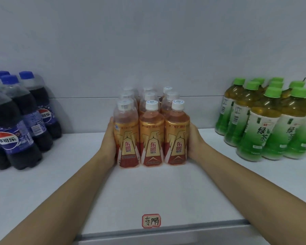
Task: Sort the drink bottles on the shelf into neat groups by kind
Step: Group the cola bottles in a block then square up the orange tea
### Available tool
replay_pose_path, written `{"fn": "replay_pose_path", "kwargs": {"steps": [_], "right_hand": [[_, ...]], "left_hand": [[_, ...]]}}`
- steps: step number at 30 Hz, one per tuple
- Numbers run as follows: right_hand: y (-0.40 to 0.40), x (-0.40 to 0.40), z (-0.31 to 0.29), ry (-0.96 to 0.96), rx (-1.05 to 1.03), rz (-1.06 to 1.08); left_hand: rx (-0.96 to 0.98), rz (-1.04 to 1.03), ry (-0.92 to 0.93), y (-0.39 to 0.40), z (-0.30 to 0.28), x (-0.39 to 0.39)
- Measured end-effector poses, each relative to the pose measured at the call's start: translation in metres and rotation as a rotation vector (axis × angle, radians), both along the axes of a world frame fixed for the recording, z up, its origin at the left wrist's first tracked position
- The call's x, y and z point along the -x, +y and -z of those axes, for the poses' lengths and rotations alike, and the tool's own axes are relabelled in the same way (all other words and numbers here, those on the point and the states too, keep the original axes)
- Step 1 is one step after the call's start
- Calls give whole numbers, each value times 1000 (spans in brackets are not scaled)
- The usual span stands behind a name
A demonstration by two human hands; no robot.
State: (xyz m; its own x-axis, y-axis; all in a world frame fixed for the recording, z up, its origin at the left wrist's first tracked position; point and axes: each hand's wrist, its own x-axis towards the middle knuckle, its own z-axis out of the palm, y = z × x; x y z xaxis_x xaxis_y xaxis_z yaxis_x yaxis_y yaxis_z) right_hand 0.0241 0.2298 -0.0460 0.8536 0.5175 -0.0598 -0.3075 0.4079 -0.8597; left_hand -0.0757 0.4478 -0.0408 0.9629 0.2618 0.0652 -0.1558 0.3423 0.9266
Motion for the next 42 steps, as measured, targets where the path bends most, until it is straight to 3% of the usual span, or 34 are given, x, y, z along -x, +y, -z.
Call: {"fn": "replay_pose_path", "kwargs": {"steps": [15,22,24,27,30,33,38,42], "right_hand": [[24,10,-1,18,-38,-3],[23,12,1,-8,24,153],[16,11,0,-44,140,230],[-10,13,-5,-230,263,193],[-33,29,-7,-323,303,-4],[-27,50,2,-493,398,-5],[7,63,15,-591,389,264],[12,60,22,-626,390,335]], "left_hand": [[-22,21,5,28,1,12],[-21,-67,5,22,-1,13],[-106,-113,77,24,-3,17],[-442,-58,182,48,-8,36],[-430,39,156,69,-6,60],[-536,101,47,40,5,75],[-668,-133,-29,4,19,60],[-827,-273,10,5,25,58]]}}
